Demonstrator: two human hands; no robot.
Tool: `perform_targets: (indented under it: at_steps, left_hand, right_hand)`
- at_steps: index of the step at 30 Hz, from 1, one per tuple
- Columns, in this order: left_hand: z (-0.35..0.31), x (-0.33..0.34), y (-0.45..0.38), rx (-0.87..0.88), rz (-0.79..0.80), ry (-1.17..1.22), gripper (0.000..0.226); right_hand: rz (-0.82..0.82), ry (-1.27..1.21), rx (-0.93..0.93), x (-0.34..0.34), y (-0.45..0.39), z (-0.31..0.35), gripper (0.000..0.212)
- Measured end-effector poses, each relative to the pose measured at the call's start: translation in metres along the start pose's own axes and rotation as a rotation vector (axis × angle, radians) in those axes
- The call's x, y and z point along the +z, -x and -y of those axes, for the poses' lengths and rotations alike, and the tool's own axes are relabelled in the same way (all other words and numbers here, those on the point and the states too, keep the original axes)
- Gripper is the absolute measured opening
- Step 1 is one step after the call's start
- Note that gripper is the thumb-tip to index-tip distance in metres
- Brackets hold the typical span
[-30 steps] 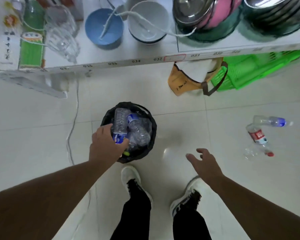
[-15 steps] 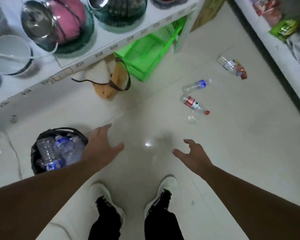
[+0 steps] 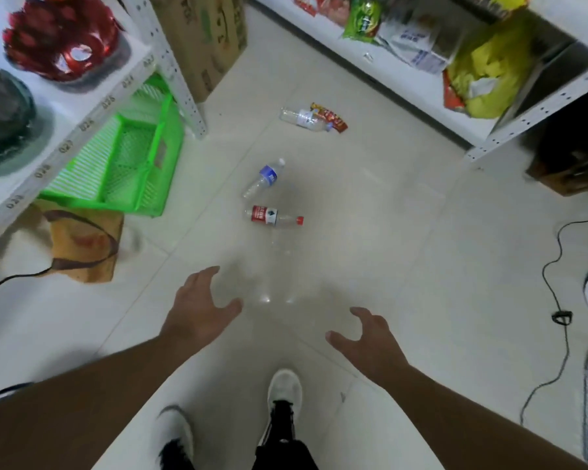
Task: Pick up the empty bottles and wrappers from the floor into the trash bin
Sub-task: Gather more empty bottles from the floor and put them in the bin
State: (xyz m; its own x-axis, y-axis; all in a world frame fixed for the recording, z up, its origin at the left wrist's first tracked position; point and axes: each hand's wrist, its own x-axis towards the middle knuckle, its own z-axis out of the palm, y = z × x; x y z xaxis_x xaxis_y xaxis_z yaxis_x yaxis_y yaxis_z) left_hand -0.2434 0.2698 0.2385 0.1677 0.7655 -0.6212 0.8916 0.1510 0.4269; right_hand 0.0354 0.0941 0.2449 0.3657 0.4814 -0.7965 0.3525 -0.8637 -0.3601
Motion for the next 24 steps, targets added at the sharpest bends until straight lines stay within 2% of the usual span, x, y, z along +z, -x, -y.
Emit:
perform_targets:
  at_steps: [6, 14, 19, 24]
  left_hand:
    - [-0.056, 0.03, -0.029, 0.1, 0.119, -0.059, 0.09]
    - [-0.068, 0.001, -0.121, 0.1, 0.16, -0.185, 0.084]
    - [-0.06, 0.001, -0.214, 0.175, 0.17, -0.353, 0.083]
    - [-0.042, 0.058, -0.307, 0.328, 0.17, -0.538, 0.078]
  right_hand:
    - [0.025, -0.006, 0.023, -0.01, -0.023, -0.012, 0.093]
    - [-0.003, -0.023, 0.043, -0.006, -0.088, 0.06, 0.093]
    - [0.013, 0.042, 0.024, 0.035, -0.168, 0.101, 0.094]
    - [-0.04, 0.097, 0.028, 0.101, -0.275, 0.101, 0.089]
